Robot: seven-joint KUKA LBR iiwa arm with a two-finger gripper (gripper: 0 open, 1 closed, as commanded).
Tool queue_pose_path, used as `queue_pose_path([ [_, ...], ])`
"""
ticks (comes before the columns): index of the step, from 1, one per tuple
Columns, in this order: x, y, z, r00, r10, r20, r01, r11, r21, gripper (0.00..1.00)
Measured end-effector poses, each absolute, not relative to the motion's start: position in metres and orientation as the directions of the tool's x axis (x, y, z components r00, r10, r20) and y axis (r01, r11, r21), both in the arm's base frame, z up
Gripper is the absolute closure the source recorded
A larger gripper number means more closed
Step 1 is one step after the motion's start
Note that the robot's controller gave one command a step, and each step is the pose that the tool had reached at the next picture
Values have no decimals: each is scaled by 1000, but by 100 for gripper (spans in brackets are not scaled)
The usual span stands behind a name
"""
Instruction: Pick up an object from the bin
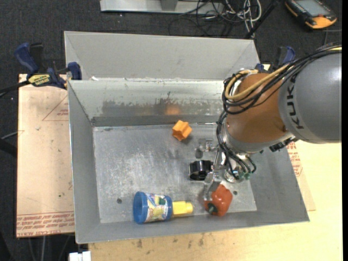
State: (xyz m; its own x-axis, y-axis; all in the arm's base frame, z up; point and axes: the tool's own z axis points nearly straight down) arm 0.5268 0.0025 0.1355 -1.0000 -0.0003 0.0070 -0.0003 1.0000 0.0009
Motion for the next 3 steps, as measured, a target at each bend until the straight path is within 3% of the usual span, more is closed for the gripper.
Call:
queue_pose_path([
  [1, 529, 2, 139, -1000, 0, 0, 0, 1000, 1, 0],
  [2, 560, -9, 77, -932, -362, -6, -362, 932, 2, 100],
  [3, 560, -9, 77, -932, -362, -7, -362, 932, 2, 100],
])
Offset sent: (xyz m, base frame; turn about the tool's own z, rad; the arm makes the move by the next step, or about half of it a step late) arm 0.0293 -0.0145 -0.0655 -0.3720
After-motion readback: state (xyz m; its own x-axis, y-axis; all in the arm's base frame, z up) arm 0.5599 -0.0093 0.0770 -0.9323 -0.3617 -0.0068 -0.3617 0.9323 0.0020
